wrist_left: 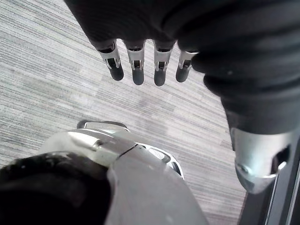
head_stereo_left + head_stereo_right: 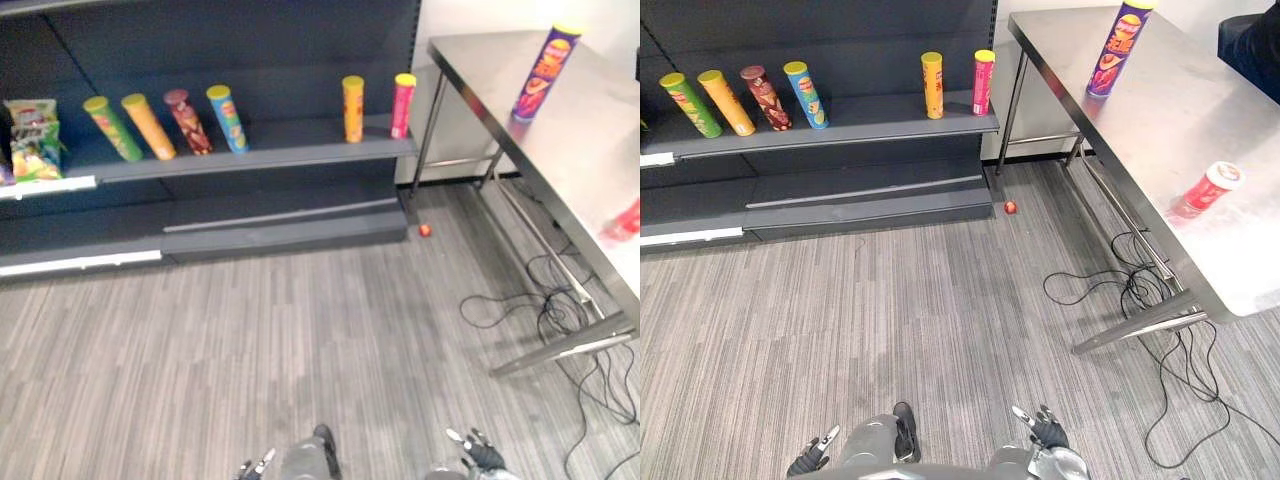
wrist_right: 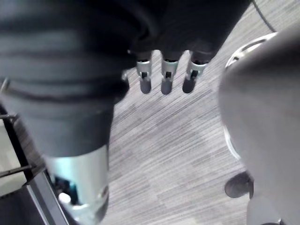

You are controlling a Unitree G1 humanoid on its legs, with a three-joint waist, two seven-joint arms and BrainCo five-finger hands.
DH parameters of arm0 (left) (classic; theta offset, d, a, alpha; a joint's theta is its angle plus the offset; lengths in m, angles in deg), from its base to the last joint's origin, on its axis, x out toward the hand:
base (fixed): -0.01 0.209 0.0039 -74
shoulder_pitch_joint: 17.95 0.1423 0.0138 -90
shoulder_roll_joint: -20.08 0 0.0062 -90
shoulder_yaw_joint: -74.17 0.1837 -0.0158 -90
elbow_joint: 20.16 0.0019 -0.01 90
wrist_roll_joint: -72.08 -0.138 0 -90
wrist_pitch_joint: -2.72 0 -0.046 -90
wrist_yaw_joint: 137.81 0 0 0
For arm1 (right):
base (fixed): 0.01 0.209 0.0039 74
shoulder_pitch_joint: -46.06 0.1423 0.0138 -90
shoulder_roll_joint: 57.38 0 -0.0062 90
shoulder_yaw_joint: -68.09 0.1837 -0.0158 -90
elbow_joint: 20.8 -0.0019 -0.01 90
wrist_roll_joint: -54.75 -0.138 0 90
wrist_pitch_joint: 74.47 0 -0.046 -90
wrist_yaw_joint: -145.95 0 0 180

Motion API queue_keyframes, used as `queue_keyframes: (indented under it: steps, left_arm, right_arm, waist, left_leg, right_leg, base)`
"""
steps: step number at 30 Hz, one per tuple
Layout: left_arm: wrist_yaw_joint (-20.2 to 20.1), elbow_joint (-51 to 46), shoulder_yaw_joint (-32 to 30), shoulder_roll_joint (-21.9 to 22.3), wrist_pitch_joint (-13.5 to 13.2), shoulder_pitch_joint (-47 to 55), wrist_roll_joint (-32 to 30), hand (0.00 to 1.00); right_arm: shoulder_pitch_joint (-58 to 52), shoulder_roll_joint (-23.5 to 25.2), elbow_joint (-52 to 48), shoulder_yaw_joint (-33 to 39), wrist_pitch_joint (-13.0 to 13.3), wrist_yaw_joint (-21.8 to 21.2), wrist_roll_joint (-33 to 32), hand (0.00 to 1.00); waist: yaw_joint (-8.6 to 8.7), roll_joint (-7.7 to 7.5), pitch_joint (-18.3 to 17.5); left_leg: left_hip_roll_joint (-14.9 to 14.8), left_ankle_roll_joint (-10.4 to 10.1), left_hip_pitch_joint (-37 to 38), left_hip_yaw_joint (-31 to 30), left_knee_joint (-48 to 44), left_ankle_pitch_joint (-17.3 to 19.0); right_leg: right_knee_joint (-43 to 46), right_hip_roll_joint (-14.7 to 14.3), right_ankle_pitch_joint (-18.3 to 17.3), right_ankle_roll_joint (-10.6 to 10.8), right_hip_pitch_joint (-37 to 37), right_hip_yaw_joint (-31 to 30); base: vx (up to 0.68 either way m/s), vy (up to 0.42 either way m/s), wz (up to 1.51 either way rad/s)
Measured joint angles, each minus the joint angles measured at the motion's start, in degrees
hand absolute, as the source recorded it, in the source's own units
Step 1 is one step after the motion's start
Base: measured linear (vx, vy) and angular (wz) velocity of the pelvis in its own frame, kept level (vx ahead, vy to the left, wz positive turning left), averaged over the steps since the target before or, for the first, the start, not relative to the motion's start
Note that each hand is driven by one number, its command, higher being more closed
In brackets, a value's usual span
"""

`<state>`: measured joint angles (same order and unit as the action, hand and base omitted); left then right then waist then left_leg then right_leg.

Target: Put the gum and the chips on the shelf.

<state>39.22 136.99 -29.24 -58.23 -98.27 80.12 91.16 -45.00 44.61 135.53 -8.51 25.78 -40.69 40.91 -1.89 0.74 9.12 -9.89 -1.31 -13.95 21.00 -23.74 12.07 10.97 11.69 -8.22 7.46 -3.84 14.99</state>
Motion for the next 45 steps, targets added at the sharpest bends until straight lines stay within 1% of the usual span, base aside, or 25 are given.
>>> queue_keyframes:
  steps: [3,5,7,8,10,11,13,15,17,18,19,20,21,22,24,27,31,33,36,37,38,39,40,42,45]
  left_arm:
    - [-0.12,1.6,0.99,-0.51,0.34,0.03,0.86,0.0]
    - [-0.1,2.71,3.19,-1.15,0.25,-0.01,0.33,0.0]
    - [0.01,2.86,4.7,-2.12,0.31,-0.03,-0.07,0.0]
    - [0.09,2.88,5.89,-2.64,0.35,-0.02,-0.11,0.0]
    - [0.16,2.85,7.47,-3.31,0.42,0.24,-0.16,0.0]
    - [0.18,2.87,7.73,-3.55,0.42,0.3,-0.23,0.0]
    - [0.2,2.89,8.56,-3.69,0.41,0.52,-0.23,0.0]
    - [0.15,2.92,8.43,-3.37,0.51,0.34,-0.41,0.0]
    - [0.03,2.9,7.86,-2.65,0.64,-0.25,-1.74,0.0]
    - [-0.21,3.22,6.69,-2.22,1.06,-0.62,-1.92,0.0]
    - [-0.32,3.4,6.16,-2.22,1.17,-0.7,-1.92,0.0]
    - [-0.56,3.41,4.88,-2.24,1.2,-0.75,-1.92,0.0]
    - [-0.63,3.47,4.48,-2.22,1.25,-0.98,-1.97,0.0]
    - [-0.96,3.7,4.05,-0.9,1.52,-1.25,-2.35,0.0]
    - [-1.83,3.47,3.95,-0.29,1.55,-1.26,-2.4,0.0]
    - [-2.17,2.97,3.88,-0.42,1.56,-1.32,-2.4,0.0]
    - [-1.9,2.93,3.47,-0.54,1.6,-1.29,-2.59,0.0]
    - [-1.68,2.68,3.44,-0.66,1.59,-1.71,-2.31,0.0]
    - [-1.35,2.27,3.62,-0.89,1.51,-1.62,-1.32,0.0]
    - [-1.31,2.26,3.94,-1.15,1.52,-1.27,-1.21,0.0]
    - [-1.2,2.09,4.06,-1.01,1.52,-1.58,-1.21,0.0]
    - [-1.18,1.9,4.06,-0.91,1.51,-1.56,-1.22,0.0]
    - [-1.18,1.03,4.13,-0.94,1.47,-1.31,-1.26,0.0]
    - [-1.2,0.53,4.01,-0.94,0.95,-1.04,-1.25,0.0]
    - [-0.92,0.48,2.18,0.0,0.77,-0.87,-1.29,0.0]
  right_arm:
    - [-0.17,0.01,1.52,0.64,-0.06,-0.03,0.94,0.0]
    - [-1.44,-0.03,2.65,2.19,-0.33,-0.02,2.19,0.0]
    - [-1.23,-0.12,2.44,3.34,-0.27,0.02,2.58,0.0]
    - [-1.3,0.01,2.05,4.31,0.15,0.16,2.57,0.0]
    - [-1.2,0.0,1.54,5.15,0.45,0.23,2.56,0.0]
    - [-1.02,0.04,1.39,5.01,0.35,0.21,2.55,0.0]
    - [-1.08,-0.02,0.8,4.44,0.41,0.24,2.54,0.0]
    - [-0.6,-0.23,-0.19,4.17,0.54,0.23,2.54,0.0]
    - [0.51,-0.92,-0.25,4.05,0.7,0.22,2.55,0.0]
    - [0.91,-1.26,-0.2,3.88,0.71,0.11,2.55,0.0]
    - [0.87,-1.26,-0.2,3.67,0.73,0.05,2.56,0.0]
    - [0.32,-1.42,-0.18,3.71,0.53,-0.06,2.51,0.0]
    - [0.37,-1.82,-0.11,3.63,0.31,-0.08,2.56,0.0]
    - [0.53,-2.88,-0.15,3.59,0.06,-0.07,2.77,0.0]
    - [0.66,-3.45,-0.15,4.22,0.06,-0.06,2.68,0.0]
    - [-0.35,-4.22,0.41,4.01,-0.24,-0.07,2.7,0.0]
    - [-0.31,-4.3,1.29,3.99,-0.27,0.0,2.62,0.0]
    - [-0.31,-4.3,2.18,3.58,-0.26,0.05,2.52,0.0]
    - [-1.43,-4.33,2.48,2.93,-0.23,0.03,1.89,0.0]
    - [-2.02,-4.34,2.27,3.17,-0.21,0.09,1.26,0.0]
    - [-2.72,-4.56,2.06,4.81,-0.18,0.26,0.19,0.0]
    - [-3.0,-4.58,2.1,5.4,-0.22,0.29,-0.16,0.0]
    - [-3.71,-4.44,2.1,6.19,-0.3,0.31,-0.7,0.0]
    - [-4.26,-4.06,1.99,6.74,-0.32,0.34,-0.91,0.0]
    - [-5.98,-2.97,-0.69,7.64,-0.27,0.66,-1.51,0.0]
  waist:
    - [0.25,-0.07,-2.12]
    - [0.17,-0.24,-3.72]
    - [0.3,-0.26,-3.81]
    - [0.5,-0.98,-3.45]
    - [1.37,-1.4,-2.98]
    - [1.48,-1.74,-2.75]
    - [1.91,-1.64,-2.67]
    - [2.03,-1.15,-1.86]
    - [2.09,0.13,-0.44]
    - [1.85,0.71,0.23]
    - [1.89,0.48,0.28]
    - [2.02,-0.64,0.71]
    - [1.87,-0.38,1.08]
    - [1.66,1.77,1.16]
    - [1.87,2.7,1.47]
    - [2.14,2.15,1.13]
    - [2.41,1.89,0.86]
    - [2.89,1.81,0.63]
    - [2.87,1.47,0.83]
    - [2.3,1.76,0.69]
    - [2.18,2.23,0.46]
    - [2.1,2.24,0.45]
    - [1.78,2.22,0.46]
    - [1.62,2.2,0.46]
    - [1.58,2.75,0.09]
  left_leg:
    - [2.5,0.73,2.75,-0.75,0.1,0.42]
    - [4.46,0.76,6.3,-1.1,4.16,0.44]
    - [5.56,0.79,10.24,-0.68,8.95,0.45]
    - [6.51,1.14,13.78,0.6,11.99,0.34]
    - [6.84,2.34,18.06,1.72,14.56,1.02]
    - [6.96,2.41,21.0,2.03,16.43,1.15]
    - [6.95,2.38,23.48,2.58,18.45,1.18]
    - [6.67,1.57,25.6,3.68,19.83,1.79]
    - [5.1,0.64,26.73,4.84,19.74,3.22]
    - [4.12,-0.91,27.21,5.89,19.81,3.87]
    - [4.07,-1.75,27.38,5.99,19.81,3.96]
    - [4.23,-4.41,29.04,5.7,19.89,4.51]
    - [3.72,-5.07,29.93,5.49,20.14,4.73]
    - [1.9,-6.57,30.11,4.95,20.94,3.61]
    - [0.91,-7.22,30.33,3.93,21.95,1.36]
    - [-0.34,-9.31,31.12,0.5,22.54,-5.68]
    - [-1.24,-11.07,29.24,-0.12,17.91,-8.33]
    - [-3.17,-11.88,23.44,-1.98,4.29,-9.67]
    - [-7.18,-11.56,15.96,-4.72,-16.91,-22.04]
    - [-7.91,-10.27,12.64,-5.25,-25.46,-16.99]
    - [-6.29,-7.64,7.99,-6.54,-31.34,-8.67]
    - [-5.57,-6.9,6.55,-6.53,-31.77,-6.38]
    - [-4.67,-6.2,3.86,-5.72,-30.13,-3.53]
    - [-4.17,-5.19,1.09,-5.71,-23.99,-2.14]
    - [-3.59,-1.75,2.31,-7.72,1.87,-5.63]
  right_leg:
    - [-2.66,1.96,3.92,0.46,-1.11,-3.72]
    - [4.21,3.63,4.58,0.16,2.69,-6.51]
    - [16.39,4.95,6.13,-1.62,9.06,-7.87]
    - [25.33,6.87,9.42,-2.85,13.24,-7.37]
    - [34.39,8.77,11.06,-2.8,15.67,-4.7]
    - [38.92,9.4,8.76,-4.91,16.64,-1.07]
    - [41.48,9.17,3.16,-5.06,18.13,4.18]
    - [37.27,8.21,-0.27,-5.64,20.03,10.05]
    - [25.26,6.09,0.17,-5.08,20.96,13.68]
    - [11.96,4.25,3.71,-3.63,21.4,14.77]
    - [7.36,4.04,6.04,-2.98,21.64,14.45]
    - [-0.27,3.68,13.72,-3.08,20.91,13.27]
    - [-0.98,3.06,17.2,-6.06,20.25,13.07]
    - [0.24,1.01,15.4,-7.46,20.39,13.77]
    - [3.75,0.76,11.86,-7.97,21.56,14.22]
    - [11.26,2.56,4.0,-7.86,21.93,15.82]
    - [12.41,2.37,1.36,-7.92,21.51,15.95]
    - [10.58,1.74,0.94,-8.5,19.75,15.33]
    - [5.35,-1.15,0.81,-8.76,14.22,12.15]
    - [4.25,-2.39,0.59,-8.82,12.5,9.53]
    - [3.12,-3.06,0.3,-8.53,10.44,6.24]
    - [2.73,-3.05,0.23,-8.4,9.58,5.13]
    - [2.21,-3.02,0.12,-8.15,8.18,2.91]
    - [2.21,-2.95,-0.25,-7.31,7.28,-0.1]
    - [2.83,-2.74,-1.35,-3.81,6.81,-7.0]
  base:
    - [0.25,0.131,-0.7]
    - [0.26,0.142,-0.6]
    - [0.18,0.131,-0.55]
    - [0.13,0.103,-0.35]
    - [0.17,0.092,-0.23]
    - [0.17,0.026,-0.18]
    - [0.12,-0.015,-0.17]
    - [0.14,-0.088,-0.26]
    - [0.19,-0.137,-0.3]
    - [0.17,-0.113,-0.26]
    - [0.39,-0.261,-0.18]
    - [0.31,-0.208,-0.03]
    - [0.47,-0.3,-0.05]
    - [0.33,-0.187,-0.04]
    - [0.38,-0.223,0.07]
    - [0.46,-0.299,0.33]
    - [0.28,-0.116,0.02]
    - [0.25,-0.146,-0.19]
    - [0.22,-0.079,-0.67]
    - [0.23,0.048,-1.35]
    - [0.3,0.107,-1.25]
    - [0.3,0.142,-1.17]
    - [0.25,0.157,-0.87]
    - [0.21,0.245,-1.04]
    - [0.23,0.43,-1.39]
